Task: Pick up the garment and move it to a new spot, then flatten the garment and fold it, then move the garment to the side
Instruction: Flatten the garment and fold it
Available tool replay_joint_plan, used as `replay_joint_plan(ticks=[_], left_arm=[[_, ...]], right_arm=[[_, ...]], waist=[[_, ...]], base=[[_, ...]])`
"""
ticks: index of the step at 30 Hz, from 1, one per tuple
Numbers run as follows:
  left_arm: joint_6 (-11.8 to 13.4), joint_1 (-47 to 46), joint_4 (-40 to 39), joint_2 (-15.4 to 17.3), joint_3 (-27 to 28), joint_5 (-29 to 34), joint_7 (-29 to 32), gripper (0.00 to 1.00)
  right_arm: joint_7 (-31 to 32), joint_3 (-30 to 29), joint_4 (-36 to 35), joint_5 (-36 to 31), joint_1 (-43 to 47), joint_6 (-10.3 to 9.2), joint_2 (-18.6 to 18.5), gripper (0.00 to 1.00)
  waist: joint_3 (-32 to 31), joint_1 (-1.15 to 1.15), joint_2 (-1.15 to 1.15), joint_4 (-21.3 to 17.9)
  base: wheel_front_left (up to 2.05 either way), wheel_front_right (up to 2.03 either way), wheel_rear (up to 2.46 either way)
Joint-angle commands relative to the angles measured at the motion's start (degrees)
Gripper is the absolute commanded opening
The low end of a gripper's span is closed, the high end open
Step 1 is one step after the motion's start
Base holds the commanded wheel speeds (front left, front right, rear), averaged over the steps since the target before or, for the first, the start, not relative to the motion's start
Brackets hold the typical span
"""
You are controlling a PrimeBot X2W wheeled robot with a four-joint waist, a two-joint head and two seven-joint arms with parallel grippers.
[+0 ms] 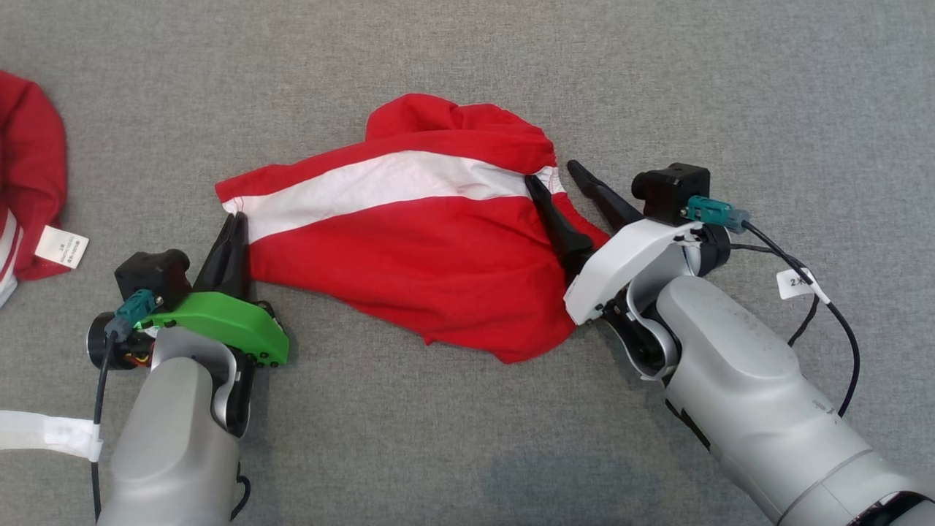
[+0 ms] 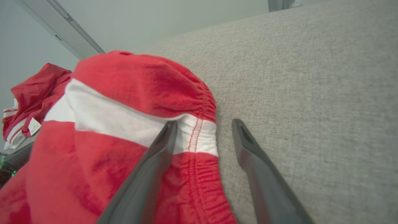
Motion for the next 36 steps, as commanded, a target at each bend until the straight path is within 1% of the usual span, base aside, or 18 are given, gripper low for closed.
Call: replay_joint_plan(ticks=[1, 2, 6, 12, 15, 20, 23, 26, 29, 32, 35, 36], left_arm=[[0.17, 0.77, 1.06, -0.17, -0.14, 0.57, 0.70, 0.00], [0.17, 0.75, 1.02, -0.23, -0.21, 0.59, 0.70, 0.00], [0.17, 0.87, 0.94, -0.25, -0.36, 0.62, 0.63, 0.00], [0.17, 1.90, 0.44, -0.18, -0.56, 0.72, 0.57, 0.00], [0.17, 2.77, -0.77, -0.02, -0.85, 0.80, 0.45, 0.00], [0.17, 5.73, -2.96, 0.29, -1.90, 0.27, 0.42, 0.00], [0.17, 8.17, -4.35, 1.10, -2.99, 0.29, 0.42, 0.00], [0.17, 10.57, -6.55, 1.92, -3.67, -0.34, 0.42, 0.00], [0.16, 11.66, -9.79, 3.22, -4.68, -1.08, 0.42, 0.00], [0.16, 10.11, -13.30, 5.12, -6.01, -1.81, 0.43, 0.00], [0.16, 6.22, -17.71, 7.63, -7.07, -2.75, 2.37, 0.00], [0.16, 6.22, -17.71, 7.63, -7.07, -2.75, 2.37, 0.00]], right_arm=[[0.09, 0.87, 0.98, 0.97, 0.59, 0.04, -0.17, 0.12], [0.30, 1.51, 1.16, 1.53, 0.38, 0.04, -0.27, 0.00], [-0.19, 3.36, 1.79, 3.28, -0.18, 0.04, -0.96, 0.00], [-1.50, 4.59, 2.81, 5.39, -0.51, 0.03, -1.81, 0.00], [-2.24, 4.54, 3.16, 6.11, 0.39, 0.03, -1.89, 0.00], [-2.94, 4.39, 3.07, 8.06, 3.65, 0.03, -1.43, 0.00], [-2.96, 4.25, 2.50, 8.35, 6.25, 0.03, -1.56, 0.00], [-2.99, 2.60, 0.93, 8.18, 8.88, 0.03, -1.49, 0.00], [-2.98, 0.47, -1.35, 8.87, 10.02, 0.03, -2.00, 0.00], [-2.98, -1.27, -3.70, 8.97, 8.75, 0.03, -3.45, 0.00], [-1.57, -3.18, -6.58, 8.58, 5.63, 0.03, -5.06, 0.00], [-1.57, -3.18, -6.58, 8.58, 5.63, 0.03, -5.06, 0.00]], waist=[[0.01, 0.00, 0.56, 0.04], [-0.02, 0.00, 0.56, 0.06], [-0.31, 0.00, 0.56, 0.06], [-1.93, 0.00, 0.56, -0.14], [-4.15, 0.00, 0.56, -0.49], [-10.59, 0.00, 0.56, -1.44], [-15.28, 0.00, 0.56, -2.18], [-19.97, 0.00, 0.56, -3.26], [-23.09, 0.00, 0.56, -4.25], [-23.88, 0.00, 0.56, -4.88], [-22.42, 0.00, 0.56, -5.37], [-22.42, 0.00, 0.56, -5.37]], base=[[0.00, 0.00, 0.00], [0.00, 0.00, 0.00], [0.00, 0.00, 0.00], [0.00, 0.00, 0.00], [0.00, 0.00, 0.00], [0.00, 0.00, 0.00], [0.00, 0.00, 0.00], [0.00, 0.00, 0.00], [0.00, 0.00, 0.00], [0.00, 0.00, 0.00], [0.00, 0.00, 0.00], [0.00, 0.00, 0.00]])
